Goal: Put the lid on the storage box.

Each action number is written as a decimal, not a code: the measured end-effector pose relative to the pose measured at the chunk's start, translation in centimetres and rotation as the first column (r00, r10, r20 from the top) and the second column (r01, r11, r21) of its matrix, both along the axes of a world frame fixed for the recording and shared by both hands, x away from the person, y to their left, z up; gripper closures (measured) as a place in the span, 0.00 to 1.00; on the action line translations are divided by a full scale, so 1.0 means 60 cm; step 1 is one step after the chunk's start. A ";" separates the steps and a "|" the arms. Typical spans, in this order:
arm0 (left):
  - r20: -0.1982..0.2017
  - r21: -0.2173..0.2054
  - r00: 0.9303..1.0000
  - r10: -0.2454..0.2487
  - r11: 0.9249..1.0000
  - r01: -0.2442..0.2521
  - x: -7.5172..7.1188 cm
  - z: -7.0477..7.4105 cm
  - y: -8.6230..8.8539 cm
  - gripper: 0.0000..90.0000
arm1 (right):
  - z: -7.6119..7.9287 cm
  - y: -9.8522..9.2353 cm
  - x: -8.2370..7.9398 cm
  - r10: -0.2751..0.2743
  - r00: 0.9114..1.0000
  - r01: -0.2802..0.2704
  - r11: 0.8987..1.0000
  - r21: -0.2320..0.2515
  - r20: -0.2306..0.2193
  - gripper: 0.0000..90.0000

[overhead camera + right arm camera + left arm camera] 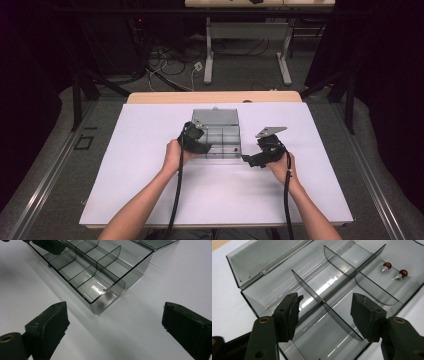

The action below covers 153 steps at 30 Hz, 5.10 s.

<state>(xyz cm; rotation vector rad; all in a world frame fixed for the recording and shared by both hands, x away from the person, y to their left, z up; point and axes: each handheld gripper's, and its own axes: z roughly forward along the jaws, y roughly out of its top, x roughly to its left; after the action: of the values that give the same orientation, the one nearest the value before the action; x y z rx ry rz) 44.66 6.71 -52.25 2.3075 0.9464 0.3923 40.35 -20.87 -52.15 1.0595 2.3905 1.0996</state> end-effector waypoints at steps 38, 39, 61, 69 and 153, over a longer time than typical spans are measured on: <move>0.001 0.072 1.000 -0.016 0.997 0.015 0.020 -0.027 -0.024 0.66 | 0.018 -0.002 0.025 -0.022 1.000 0.021 0.999 0.040 0.013 0.36; 0.002 0.071 1.000 -0.016 0.997 0.016 0.020 -0.027 -0.024 0.66 | 0.019 -0.003 0.027 -0.029 0.999 0.029 0.999 0.041 0.016 0.38; 0.006 0.058 1.000 -0.019 0.998 0.018 0.020 -0.029 -0.021 0.66 | 0.022 0.012 0.122 -0.049 0.998 0.049 0.999 -0.001 -0.025 0.80; 0.011 0.052 0.999 -0.031 0.998 0.031 0.019 -0.028 -0.020 0.68 | 0.009 0.025 0.161 -0.098 0.993 0.097 0.995 -0.025 -0.059 0.95; 0.067 -0.030 0.995 0.073 0.997 -0.072 0.047 0.025 0.021 0.15 | 0.008 0.047 0.220 -0.159 0.980 0.153 0.987 0.055 0.117 1.00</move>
<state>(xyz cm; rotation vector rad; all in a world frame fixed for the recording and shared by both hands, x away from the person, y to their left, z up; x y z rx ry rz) 47.49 7.95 -50.77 2.2251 0.9981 0.4814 53.54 -18.05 -51.69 1.1395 2.1586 1.1336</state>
